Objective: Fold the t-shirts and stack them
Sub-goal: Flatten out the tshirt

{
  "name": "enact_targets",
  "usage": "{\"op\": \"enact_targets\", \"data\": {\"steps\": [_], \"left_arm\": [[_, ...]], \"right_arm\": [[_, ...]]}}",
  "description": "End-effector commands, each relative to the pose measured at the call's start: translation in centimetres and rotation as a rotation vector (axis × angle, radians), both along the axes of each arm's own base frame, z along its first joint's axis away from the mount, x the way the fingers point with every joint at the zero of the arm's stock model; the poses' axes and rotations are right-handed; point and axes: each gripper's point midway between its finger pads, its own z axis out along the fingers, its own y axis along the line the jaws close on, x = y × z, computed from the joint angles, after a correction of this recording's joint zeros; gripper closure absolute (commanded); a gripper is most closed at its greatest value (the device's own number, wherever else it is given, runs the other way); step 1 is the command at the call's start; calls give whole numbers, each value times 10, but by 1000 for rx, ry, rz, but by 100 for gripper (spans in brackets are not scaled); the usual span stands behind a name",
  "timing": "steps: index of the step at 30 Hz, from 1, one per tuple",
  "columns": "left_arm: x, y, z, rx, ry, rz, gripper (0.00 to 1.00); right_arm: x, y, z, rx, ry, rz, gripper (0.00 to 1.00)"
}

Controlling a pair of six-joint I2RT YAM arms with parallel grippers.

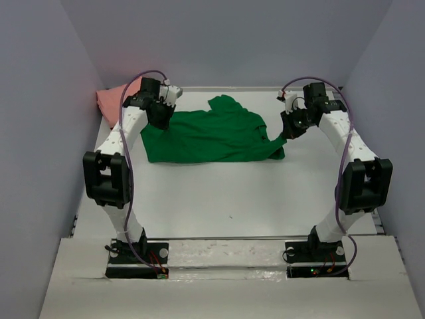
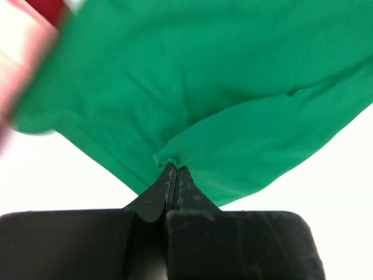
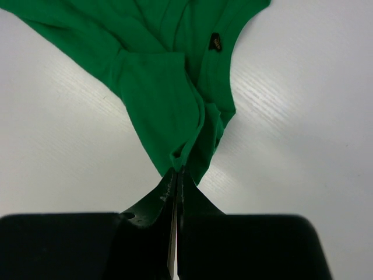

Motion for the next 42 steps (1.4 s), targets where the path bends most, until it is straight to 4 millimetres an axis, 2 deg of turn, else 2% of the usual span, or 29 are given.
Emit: {"op": "enact_targets", "data": {"steps": [1,4,6,7,9,10,11,13,14,18,22,24,25,26,29,31,34,42], "left_arm": [[30,-20,110,-96,-313,11,100],[40,-27,152,-92,-439,32,100],[40,-34,169,-84,-493,39,100],[43,-32,179,-71,-525,59,100],[47,-31,190,-42,-561,84,100],[48,-31,188,-33,-561,83,100],[50,-27,194,-17,-579,105,100],[54,-20,199,6,-597,133,100],[55,-18,205,8,-616,144,100],[64,-9,221,39,-673,191,100],[76,2,245,63,-749,254,100],[83,4,249,63,-760,267,100],[86,5,260,58,-790,278,100],[91,4,258,62,-792,279,100],[99,0,282,34,-855,281,100],[107,-3,286,31,-868,279,100],[113,-5,310,33,-929,285,100],[117,-9,329,13,-991,313,100]], "right_arm": [[41,5,29,12,-151,-24,100],[58,6,35,12,-207,-18,100],[72,1,34,-17,-224,-44,100],[80,-2,42,-28,-254,-58,100],[100,-17,54,-55,-308,-115,100],[103,-19,50,-66,-303,-130,100],[114,-32,66,-73,-346,-170,100],[127,-49,77,-84,-377,-232,100],[135,-62,88,-97,-409,-272,100],[152,-85,106,-134,-461,-346,100],[164,-110,113,-157,-484,-411,100],[169,-110,111,-156,-483,-412,100],[171,-116,115,-153,-491,-420,100],[173,-113,113,-143,-488,-411,100],[179,-117,127,-126,-520,-424,100],[183,-115,132,-113,-532,-420,100],[189,-112,161,-87,-598,-411,100],[190,-104,213,-26,-714,-397,100]]}}
